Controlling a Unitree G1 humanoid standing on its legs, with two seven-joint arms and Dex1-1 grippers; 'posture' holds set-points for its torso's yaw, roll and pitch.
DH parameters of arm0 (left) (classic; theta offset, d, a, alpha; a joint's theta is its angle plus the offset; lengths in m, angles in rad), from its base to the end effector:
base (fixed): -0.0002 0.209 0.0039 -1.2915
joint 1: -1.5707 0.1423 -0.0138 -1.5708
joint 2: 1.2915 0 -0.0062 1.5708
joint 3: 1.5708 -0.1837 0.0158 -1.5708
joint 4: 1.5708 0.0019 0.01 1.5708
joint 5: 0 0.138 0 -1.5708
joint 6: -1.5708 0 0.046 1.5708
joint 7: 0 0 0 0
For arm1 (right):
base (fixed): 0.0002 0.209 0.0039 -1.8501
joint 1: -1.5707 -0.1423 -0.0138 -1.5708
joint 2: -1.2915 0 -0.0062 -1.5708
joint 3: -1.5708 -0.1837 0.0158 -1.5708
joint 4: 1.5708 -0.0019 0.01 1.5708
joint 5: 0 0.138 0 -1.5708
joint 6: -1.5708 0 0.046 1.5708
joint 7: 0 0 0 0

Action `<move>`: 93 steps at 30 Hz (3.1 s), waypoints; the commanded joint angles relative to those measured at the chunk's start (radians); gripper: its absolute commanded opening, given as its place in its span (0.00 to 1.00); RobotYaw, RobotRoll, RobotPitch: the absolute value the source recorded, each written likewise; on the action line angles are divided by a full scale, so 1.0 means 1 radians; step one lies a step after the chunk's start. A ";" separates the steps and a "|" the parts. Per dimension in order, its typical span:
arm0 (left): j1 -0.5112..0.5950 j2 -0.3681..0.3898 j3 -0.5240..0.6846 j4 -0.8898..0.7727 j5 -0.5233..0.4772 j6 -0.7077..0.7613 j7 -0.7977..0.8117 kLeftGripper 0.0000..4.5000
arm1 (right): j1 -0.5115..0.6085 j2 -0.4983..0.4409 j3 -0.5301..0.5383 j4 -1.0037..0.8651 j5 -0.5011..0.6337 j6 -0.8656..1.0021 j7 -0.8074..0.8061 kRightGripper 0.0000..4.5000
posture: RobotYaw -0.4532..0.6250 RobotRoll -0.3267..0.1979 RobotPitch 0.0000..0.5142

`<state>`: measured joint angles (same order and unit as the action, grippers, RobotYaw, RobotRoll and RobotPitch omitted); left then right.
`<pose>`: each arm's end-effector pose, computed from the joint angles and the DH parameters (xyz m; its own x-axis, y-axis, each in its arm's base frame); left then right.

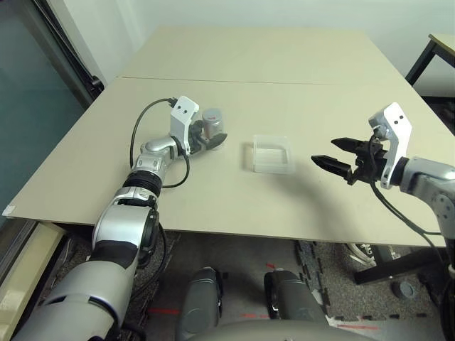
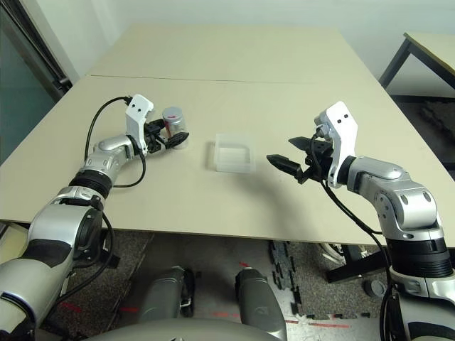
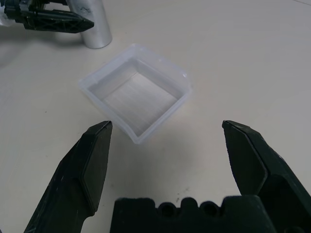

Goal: Pour the medicine from the bottle into the box.

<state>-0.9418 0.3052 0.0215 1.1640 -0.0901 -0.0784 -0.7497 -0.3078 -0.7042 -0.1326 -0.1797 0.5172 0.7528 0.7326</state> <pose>0.3505 0.1967 0.1093 0.7599 -0.6114 -0.2208 0.6350 0.7708 0.0509 0.2407 -0.2588 0.1658 0.7251 0.6245 -0.2900 -0.6515 0.7586 0.0048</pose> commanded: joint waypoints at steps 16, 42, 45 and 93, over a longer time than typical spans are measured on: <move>-0.024 -0.042 0.018 0.069 0.032 -0.044 0.069 0.55 | -0.032 0.026 -0.001 0.001 0.005 0.005 -0.007 1.00 | 0.36 0.62 0.13; 0.092 0.133 -0.168 -0.867 -0.182 0.568 -0.601 0.55 | -0.475 0.141 0.161 0.063 0.074 0.094 0.180 1.00 | 0.46 0.62 0.14; 0.081 0.133 -0.175 -0.862 -0.184 0.562 -0.603 0.55 | -0.473 0.143 0.172 0.034 0.099 0.124 0.190 1.00 | 0.46 0.62 0.14; 0.006 0.048 -0.241 -0.935 -0.223 0.586 -0.606 0.55 | -0.719 0.273 0.256 0.511 0.023 -0.273 0.708 0.57 | 0.47 0.62 0.14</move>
<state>-0.9267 0.3750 -0.1743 0.2777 -0.2953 0.4976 -1.3436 -0.9776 -0.4627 0.1043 0.2788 0.5284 0.5317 1.3443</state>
